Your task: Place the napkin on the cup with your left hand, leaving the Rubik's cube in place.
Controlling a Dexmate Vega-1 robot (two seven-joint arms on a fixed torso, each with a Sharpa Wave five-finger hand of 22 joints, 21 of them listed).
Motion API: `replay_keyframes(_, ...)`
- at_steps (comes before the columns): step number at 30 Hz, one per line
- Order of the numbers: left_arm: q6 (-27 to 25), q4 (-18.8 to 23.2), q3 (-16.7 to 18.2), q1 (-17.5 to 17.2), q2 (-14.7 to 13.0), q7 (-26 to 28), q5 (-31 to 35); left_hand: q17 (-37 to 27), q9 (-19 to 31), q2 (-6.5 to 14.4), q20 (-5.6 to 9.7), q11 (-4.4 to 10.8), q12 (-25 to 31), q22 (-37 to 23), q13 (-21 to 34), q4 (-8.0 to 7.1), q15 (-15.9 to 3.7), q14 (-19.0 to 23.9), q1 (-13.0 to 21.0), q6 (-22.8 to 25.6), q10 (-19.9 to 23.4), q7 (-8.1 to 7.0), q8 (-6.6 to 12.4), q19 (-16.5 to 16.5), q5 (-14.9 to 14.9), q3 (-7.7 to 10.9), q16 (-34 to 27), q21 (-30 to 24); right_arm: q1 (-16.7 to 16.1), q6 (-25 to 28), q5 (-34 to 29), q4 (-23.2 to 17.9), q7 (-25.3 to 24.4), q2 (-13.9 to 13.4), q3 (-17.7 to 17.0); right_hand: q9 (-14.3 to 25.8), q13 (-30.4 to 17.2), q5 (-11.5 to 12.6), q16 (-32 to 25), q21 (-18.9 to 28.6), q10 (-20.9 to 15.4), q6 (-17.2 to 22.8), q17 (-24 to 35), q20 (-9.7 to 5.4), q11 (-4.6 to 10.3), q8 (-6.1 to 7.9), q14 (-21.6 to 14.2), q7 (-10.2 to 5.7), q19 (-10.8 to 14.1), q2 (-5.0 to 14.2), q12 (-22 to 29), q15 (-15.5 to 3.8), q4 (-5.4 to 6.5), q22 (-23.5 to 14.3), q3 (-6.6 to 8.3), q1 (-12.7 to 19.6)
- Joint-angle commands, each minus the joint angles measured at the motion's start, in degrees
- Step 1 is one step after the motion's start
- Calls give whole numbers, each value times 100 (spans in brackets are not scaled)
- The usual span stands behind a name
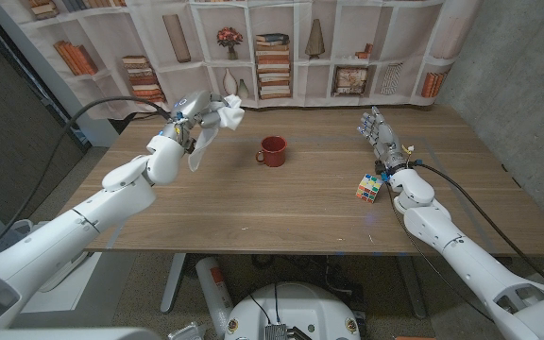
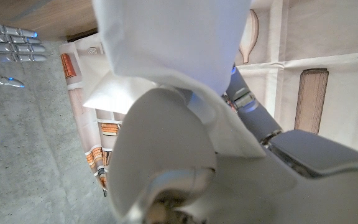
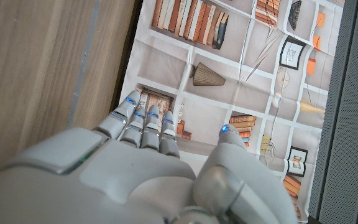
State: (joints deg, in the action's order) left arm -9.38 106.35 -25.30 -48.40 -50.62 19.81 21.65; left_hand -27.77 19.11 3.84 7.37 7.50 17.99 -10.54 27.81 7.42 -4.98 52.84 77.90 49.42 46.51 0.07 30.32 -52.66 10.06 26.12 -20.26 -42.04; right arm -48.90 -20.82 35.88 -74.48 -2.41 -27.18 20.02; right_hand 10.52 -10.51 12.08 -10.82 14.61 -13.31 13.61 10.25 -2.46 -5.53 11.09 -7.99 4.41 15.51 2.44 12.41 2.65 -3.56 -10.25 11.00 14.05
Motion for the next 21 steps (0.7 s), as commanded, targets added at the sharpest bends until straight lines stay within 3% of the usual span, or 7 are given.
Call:
replay_keyframes(1,220,-116,-87,184,134,-43,129,-27,7,8,115,26,-9,-11,23,-5,-756,202,-39,27,19,-54,31,48,-8,-45,-32,-39,-119,70,-3,-217,-119,-110,-70,28,-16,-19,7,-16,-58,42,32,3,-3,14,-49,13,58,23,-16,-5,-30,-30,9,22)
replay_keyframes(21,550,-337,-139,314,295,44,238,-89,-22,-14,121,40,-53,-5,82,-12,-758,225,-80,57,56,-54,47,76,3,-104,-17,-116,-75,40,0,-138,-127,-22,-45,28,-17,-23,7,-42,-64,49,33,3,-5,14,-51,21,69,34,-16,-10,-37,-31,6,21)
